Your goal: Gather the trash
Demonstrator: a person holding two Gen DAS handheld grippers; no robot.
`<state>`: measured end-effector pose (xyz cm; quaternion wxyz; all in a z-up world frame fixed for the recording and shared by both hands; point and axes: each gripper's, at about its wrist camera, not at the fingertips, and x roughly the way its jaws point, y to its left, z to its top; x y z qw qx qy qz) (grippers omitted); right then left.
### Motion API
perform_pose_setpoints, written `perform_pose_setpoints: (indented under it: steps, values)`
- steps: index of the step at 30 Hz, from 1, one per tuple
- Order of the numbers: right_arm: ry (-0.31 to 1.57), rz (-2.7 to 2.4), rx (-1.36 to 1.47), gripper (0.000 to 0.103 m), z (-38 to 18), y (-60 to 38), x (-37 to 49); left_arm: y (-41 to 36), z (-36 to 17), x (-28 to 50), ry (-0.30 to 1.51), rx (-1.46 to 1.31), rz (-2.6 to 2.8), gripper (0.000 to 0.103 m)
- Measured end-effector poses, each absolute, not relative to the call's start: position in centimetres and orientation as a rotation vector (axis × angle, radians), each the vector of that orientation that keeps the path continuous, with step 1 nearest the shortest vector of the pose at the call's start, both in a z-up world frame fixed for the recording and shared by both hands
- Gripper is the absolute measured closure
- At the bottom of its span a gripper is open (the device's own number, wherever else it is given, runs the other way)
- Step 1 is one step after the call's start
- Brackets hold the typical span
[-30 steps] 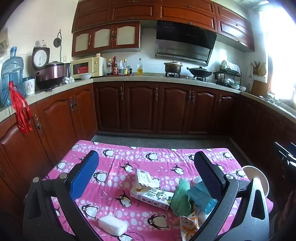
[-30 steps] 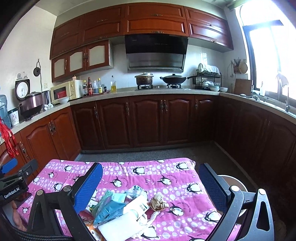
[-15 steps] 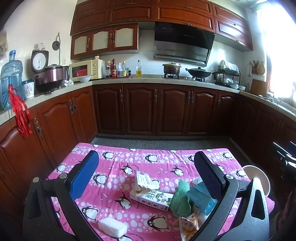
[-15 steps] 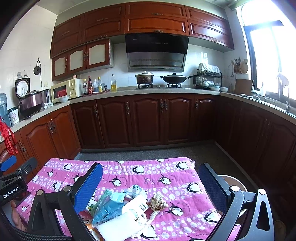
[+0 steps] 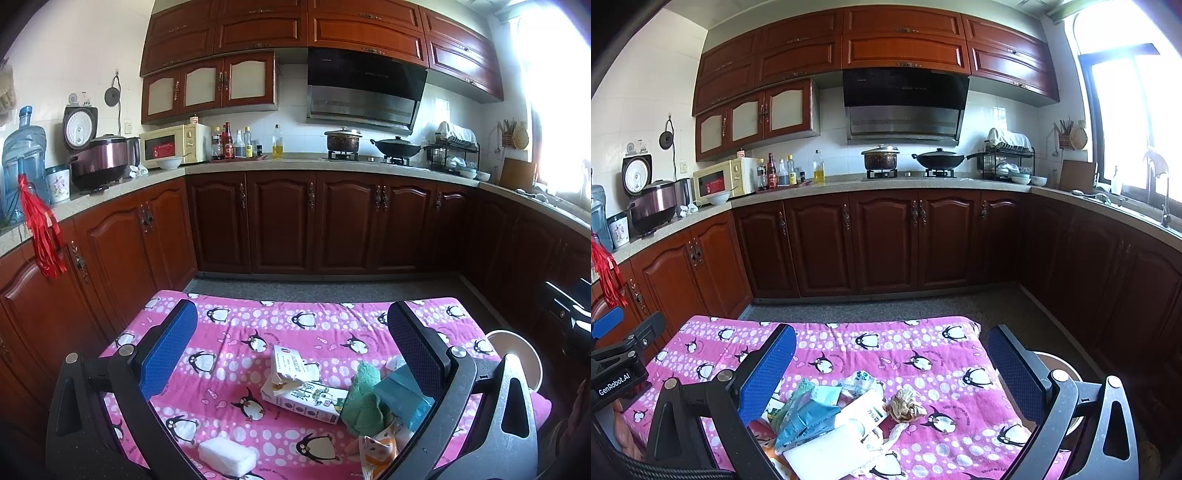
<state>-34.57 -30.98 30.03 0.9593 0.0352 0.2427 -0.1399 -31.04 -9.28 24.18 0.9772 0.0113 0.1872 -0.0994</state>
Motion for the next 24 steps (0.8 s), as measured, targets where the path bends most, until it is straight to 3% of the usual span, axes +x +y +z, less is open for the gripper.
perform_pose_setpoints:
  steps: [24]
  values:
    - [0.496, -0.284, 0.064, 0.000, 29.53, -31.02, -34.43, -9.29, 23.99, -30.76, 0.383, 0.018, -0.191, 0.001]
